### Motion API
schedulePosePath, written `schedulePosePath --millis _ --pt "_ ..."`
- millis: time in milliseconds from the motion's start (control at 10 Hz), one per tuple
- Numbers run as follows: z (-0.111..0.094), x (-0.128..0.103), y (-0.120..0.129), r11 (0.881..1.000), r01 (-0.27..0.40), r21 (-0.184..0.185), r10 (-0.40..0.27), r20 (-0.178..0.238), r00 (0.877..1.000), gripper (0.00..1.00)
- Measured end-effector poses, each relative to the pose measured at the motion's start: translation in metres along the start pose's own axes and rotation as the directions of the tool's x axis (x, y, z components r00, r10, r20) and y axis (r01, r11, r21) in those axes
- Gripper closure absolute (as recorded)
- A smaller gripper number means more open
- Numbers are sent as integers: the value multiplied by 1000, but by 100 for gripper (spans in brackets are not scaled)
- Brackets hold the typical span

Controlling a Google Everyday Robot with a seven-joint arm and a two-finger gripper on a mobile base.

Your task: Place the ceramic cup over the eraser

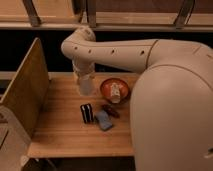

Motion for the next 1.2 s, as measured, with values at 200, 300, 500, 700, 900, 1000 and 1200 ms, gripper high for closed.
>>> schedulePosePath --millis 200,300,500,700,900,1000,1200 --pt "-14 7 0 999 16 50 -16 -5 1000 100" --pt "-21 8 1 998 16 67 -16 1 1000 100" --pt "-31 13 9 997 15 74 -15 10 1000 100" --pt "-29 23 20 999 13 49 -13 5 1000 100" --pt "-22 33 35 1000 19 19 -19 -6 1000 100" --pt "-18 37 39 1000 17 10 -17 -16 1000 100" --pt "-12 47 40 1000 2 7 -2 -36 999 100"
